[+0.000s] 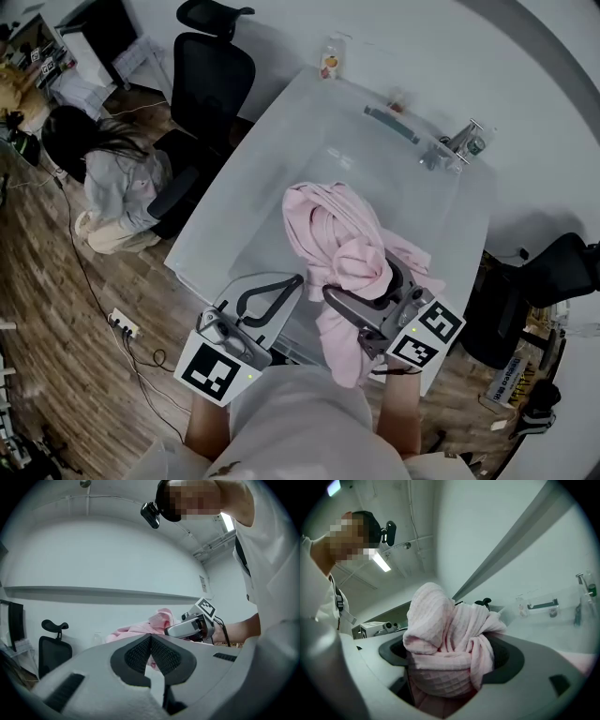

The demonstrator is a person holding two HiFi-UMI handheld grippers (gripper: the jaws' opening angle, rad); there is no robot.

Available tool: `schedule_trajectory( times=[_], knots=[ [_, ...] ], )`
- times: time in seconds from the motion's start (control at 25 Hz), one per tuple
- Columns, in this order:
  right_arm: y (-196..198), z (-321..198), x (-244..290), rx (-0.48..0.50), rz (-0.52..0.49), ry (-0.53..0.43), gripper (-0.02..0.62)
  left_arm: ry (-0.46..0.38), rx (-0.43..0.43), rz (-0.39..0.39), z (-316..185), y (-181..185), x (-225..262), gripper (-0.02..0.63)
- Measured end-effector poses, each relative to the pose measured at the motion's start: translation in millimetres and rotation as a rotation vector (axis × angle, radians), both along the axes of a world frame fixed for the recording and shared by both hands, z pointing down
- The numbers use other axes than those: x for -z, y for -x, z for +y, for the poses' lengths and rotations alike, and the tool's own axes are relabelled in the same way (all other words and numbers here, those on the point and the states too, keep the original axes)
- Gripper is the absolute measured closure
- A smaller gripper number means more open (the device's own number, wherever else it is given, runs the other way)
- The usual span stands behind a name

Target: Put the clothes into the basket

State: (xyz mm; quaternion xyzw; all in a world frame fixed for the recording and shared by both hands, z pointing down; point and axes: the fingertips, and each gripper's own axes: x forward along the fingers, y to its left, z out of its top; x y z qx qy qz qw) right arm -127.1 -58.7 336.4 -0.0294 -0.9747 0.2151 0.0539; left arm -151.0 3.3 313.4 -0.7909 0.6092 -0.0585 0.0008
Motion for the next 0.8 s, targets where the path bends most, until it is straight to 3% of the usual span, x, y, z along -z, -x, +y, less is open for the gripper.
schedule_trajectory(
  times=[0.24, 0.8],
  knots=[
    [35.1, 17.1, -26.6, 0.076, 0.056, 0.032, 0.162, 0.023, 0.073, 0.022, 19.0, 30.5, -14.2, 0.600],
    [70.9, 42.4, -66.8, 0.236, 0.164, 0.051, 0.161, 0.063, 0.223, 0.075, 45.2, 49.7, -32.0, 0.600]
  ],
)
